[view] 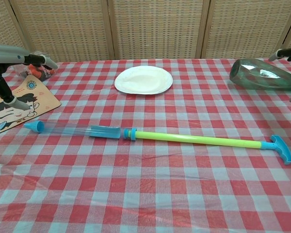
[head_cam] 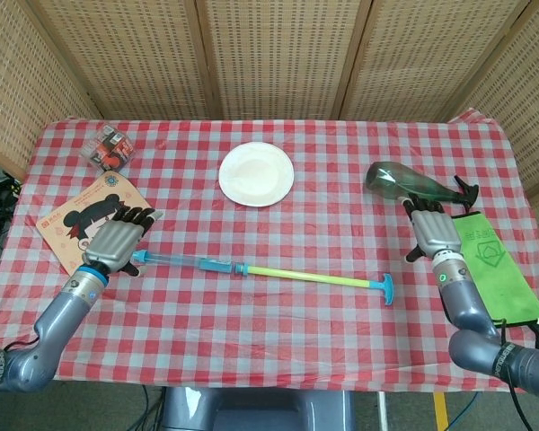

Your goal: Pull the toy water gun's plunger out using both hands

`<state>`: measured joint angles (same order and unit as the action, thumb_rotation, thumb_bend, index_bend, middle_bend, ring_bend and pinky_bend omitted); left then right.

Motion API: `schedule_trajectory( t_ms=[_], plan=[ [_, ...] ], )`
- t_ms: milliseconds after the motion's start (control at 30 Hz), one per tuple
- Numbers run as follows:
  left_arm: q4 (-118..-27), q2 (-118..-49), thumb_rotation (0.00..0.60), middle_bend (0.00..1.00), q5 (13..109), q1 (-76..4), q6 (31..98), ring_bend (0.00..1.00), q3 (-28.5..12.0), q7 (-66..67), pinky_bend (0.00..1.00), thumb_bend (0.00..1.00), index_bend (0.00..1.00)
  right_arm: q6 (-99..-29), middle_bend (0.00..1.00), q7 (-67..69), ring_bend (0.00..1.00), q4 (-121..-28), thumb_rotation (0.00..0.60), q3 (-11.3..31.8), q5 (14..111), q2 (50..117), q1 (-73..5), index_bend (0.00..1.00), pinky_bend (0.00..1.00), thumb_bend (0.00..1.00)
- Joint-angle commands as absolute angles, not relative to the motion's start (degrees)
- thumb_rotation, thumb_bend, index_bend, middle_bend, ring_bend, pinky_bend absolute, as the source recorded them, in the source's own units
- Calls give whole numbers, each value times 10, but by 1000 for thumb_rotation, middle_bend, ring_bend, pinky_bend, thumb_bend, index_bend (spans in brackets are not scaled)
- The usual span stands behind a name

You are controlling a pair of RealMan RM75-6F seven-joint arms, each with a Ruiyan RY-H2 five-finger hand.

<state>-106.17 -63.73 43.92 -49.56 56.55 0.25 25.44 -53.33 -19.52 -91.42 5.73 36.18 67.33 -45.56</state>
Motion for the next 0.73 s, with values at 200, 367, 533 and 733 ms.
schedule_trajectory(
  t_ms=[200,367,533,733],
  plan=[
    [-1013,-692,600,0,662,-317,784,0,65,192,0,212,0,-748,0,-94,0,-918,600,-5,649,710,-310,0,0,128],
    [-966,-728,600,0,717,-248,849,0,88,169,0,211,0,-795,0,-51,0,-881,600,-31,708,735,-253,0,0,127],
    [-909,-755,600,0,766,-184,898,0,109,112,0,212,0,-832,0,-4,0,-837,600,-57,747,755,-196,0,0,127],
    [-887,-756,600,0,792,-149,918,0,101,97,0,211,0,-849,0,20,0,-813,600,-62,795,763,-169,0,0,126]
  ],
)
